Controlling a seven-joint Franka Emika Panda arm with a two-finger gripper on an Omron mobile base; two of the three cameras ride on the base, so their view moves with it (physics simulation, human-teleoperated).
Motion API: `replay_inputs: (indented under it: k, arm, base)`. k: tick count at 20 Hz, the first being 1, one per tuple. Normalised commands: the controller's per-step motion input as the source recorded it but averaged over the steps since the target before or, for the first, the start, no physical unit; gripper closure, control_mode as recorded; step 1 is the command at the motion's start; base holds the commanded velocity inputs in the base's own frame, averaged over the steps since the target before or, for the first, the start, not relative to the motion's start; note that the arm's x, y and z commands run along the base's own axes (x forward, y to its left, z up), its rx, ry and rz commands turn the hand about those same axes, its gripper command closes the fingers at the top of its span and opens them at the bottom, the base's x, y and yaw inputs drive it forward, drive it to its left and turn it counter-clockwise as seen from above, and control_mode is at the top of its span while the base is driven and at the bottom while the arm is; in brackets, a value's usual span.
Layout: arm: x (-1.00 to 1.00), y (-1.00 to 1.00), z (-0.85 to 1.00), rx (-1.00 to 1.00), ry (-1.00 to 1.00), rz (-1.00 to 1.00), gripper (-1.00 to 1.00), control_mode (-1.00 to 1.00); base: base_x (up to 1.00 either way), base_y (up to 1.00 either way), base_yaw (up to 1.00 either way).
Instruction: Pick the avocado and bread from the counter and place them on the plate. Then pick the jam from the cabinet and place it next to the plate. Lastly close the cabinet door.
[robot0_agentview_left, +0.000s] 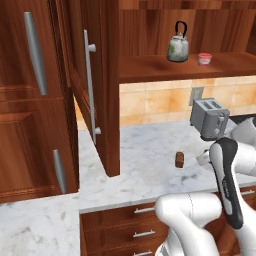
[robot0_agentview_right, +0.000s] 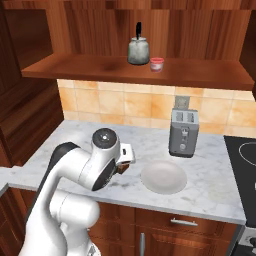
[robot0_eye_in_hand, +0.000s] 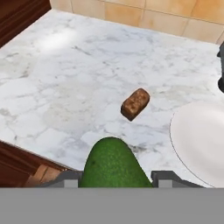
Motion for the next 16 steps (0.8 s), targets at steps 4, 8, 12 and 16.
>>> replay_inputs:
  k: [4,8,12,16]
  arm:
    - [0.01,-0.49,0.03,-0.08,0.00,0.03,1.00,-1.00]
    - [0.06,-0.45,0.01,-0.09,0.03,0.02,1.00,-1.00]
    - [0.19,-0.36,0.00,-0.10,0.12,0.00,1.00,-1.00]
    - [0.26,-0.32,0.00,-0.07,0.16,0.01,1.00,-1.00]
  base:
    - [0.00,0.00,0.00]
    - [0.00,0.00,0.00]
    - [0.00,0.00,0.00]
    - [0.00,0.00,0.00]
